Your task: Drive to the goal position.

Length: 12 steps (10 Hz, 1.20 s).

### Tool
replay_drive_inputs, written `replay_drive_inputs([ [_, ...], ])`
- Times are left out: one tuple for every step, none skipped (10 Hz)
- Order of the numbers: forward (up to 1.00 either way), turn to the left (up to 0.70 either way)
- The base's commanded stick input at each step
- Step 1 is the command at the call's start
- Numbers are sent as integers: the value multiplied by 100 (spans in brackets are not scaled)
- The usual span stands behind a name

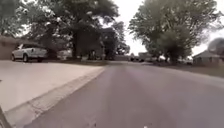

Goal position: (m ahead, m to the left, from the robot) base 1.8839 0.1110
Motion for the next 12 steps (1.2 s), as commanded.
replay_drive_inputs([
  [70, 0],
  [70, 0],
  [70, 0],
  [70, 0],
  [70, 0],
  [70, 0],
  [70, 0],
  [70, 0],
  [70, 0],
  [70, 0],
  [70, 0],
  [70, 0],
])
